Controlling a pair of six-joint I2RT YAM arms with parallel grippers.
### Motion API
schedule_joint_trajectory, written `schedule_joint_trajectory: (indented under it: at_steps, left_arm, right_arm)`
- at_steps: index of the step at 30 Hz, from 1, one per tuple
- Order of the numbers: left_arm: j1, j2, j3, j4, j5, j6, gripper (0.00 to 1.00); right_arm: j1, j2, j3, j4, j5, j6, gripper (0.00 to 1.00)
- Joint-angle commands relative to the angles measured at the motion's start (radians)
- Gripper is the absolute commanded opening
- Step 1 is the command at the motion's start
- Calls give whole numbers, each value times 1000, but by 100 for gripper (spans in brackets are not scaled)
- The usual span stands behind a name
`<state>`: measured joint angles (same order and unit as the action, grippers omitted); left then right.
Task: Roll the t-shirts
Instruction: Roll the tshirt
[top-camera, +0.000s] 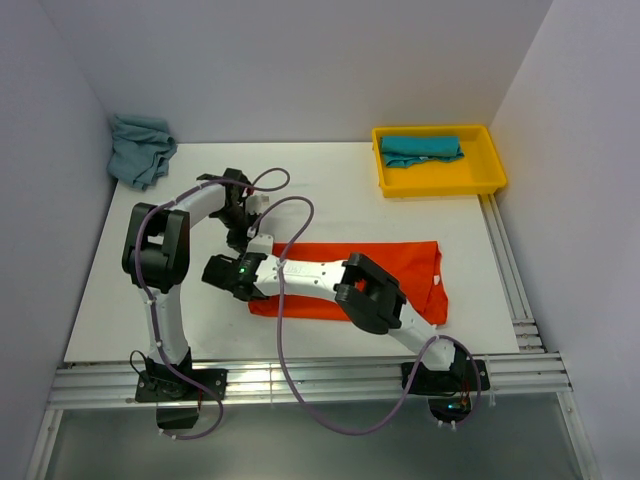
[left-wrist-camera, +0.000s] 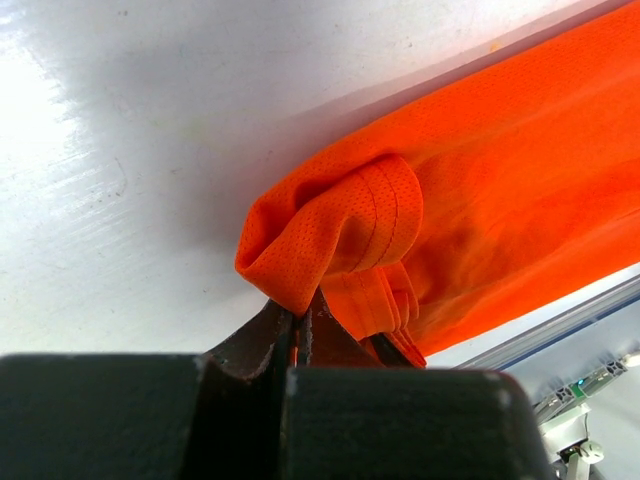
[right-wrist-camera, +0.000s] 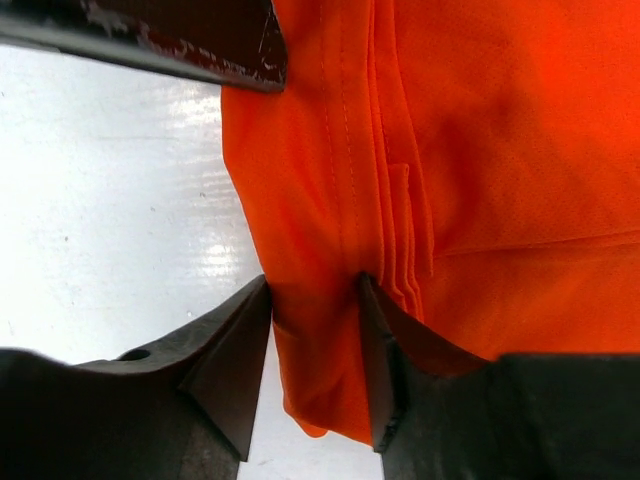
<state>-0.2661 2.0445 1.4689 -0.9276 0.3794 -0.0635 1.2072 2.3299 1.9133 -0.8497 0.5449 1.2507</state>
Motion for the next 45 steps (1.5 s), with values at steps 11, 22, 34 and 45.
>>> schedule_joint_trajectory:
  at_steps: [11,22,34,45]
  left_arm:
    - [-2,-30,59,-22,-4,33,0]
    - [44,-44,146,-96,131,129,37]
    - [163,-159,113,-148,280,247,47]
    - [192,-135,-196,16,355,307,44]
  right_arm:
    - [6,-97,-259,260,-138,-5,19]
    - [-87,-343,-767,1048,-309,68,0]
    - [-135,-296,-1071,1645,-407,315,0]
    - [-146,-231,-1125,1798,-431,398,0]
